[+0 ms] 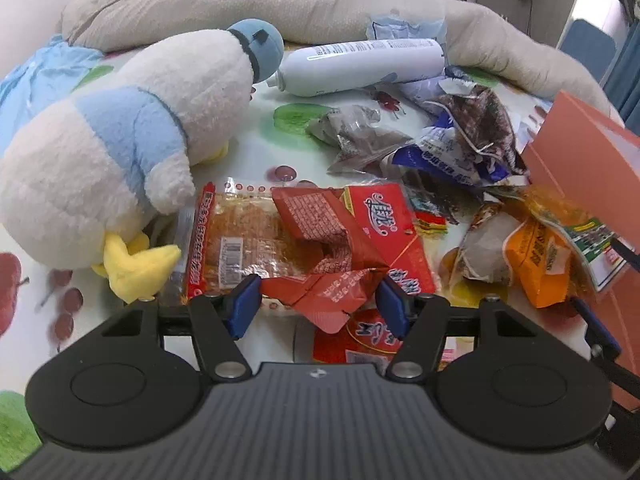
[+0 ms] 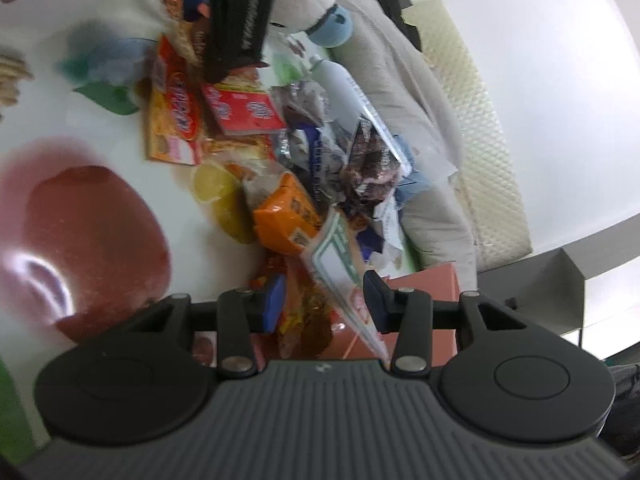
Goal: Organize snacks
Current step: 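Grasp the red snack wrapper with the left tool while the right tool grasps the clear gummy bag, then lift the red wrapper with the left tool while the right tool lifts the gummy bag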
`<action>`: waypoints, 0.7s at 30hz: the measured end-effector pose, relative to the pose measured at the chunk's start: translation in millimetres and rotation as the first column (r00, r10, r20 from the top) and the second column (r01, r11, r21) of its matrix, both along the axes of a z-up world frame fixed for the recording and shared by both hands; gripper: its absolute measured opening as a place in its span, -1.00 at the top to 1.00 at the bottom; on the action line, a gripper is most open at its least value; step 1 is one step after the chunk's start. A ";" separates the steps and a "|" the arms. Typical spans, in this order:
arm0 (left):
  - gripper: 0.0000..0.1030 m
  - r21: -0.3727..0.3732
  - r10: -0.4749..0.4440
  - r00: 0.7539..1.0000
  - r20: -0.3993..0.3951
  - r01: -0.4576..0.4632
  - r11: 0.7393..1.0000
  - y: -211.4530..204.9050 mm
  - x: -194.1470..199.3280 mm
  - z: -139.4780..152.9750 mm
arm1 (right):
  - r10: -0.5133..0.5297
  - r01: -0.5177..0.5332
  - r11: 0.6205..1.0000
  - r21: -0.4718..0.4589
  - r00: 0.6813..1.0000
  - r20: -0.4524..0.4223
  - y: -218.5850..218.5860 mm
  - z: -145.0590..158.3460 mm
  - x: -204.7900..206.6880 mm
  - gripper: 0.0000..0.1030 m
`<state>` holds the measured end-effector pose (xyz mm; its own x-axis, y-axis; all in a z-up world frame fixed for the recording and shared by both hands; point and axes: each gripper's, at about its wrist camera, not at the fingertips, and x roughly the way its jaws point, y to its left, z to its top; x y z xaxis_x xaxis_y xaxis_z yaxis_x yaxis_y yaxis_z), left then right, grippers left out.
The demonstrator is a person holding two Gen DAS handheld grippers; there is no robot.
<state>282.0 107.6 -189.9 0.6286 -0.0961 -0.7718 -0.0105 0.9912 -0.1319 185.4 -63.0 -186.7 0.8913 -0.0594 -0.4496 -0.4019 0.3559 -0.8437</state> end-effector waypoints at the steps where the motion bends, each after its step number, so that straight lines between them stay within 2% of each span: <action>1: -0.31 -0.001 0.000 1.000 0.003 0.000 1.000 -0.4 -1.6 1.2 | 0.006 -0.006 1.000 0.009 1.000 -0.002 0.1 1.6 -0.9 0.24; 3: -0.29 0.002 0.002 1.000 0.012 -0.002 1.000 -1.2 -5.6 5.1 | 0.009 -0.009 1.000 0.004 1.000 -0.001 2.0 3.4 -1.1 0.89; 5: -0.28 0.003 -0.003 1.000 0.020 0.002 1.000 -2.6 -11.6 11.5 | 0.020 -0.020 0.999 0.030 1.000 0.010 1.8 10.9 -4.9 0.95; 11: -0.28 0.003 -0.001 1.000 0.017 0.001 1.000 -8.5 -34.2 19.1 | 0.023 -0.025 0.999 0.042 0.999 0.045 -0.5 29.4 -23.4 0.94; 21: -0.27 0.000 0.011 1.000 0.022 -0.011 1.000 -21.4 -97.7 36.0 | 0.048 -0.053 0.997 0.064 0.997 0.068 -5.2 47.3 -73.7 0.94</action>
<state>184.3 86.2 -153.9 0.6462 -0.0889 -0.7580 -0.0185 0.9911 -0.1321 111.6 -68.2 -139.4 0.9202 0.0139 -0.3911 -0.3649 0.3919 -0.8446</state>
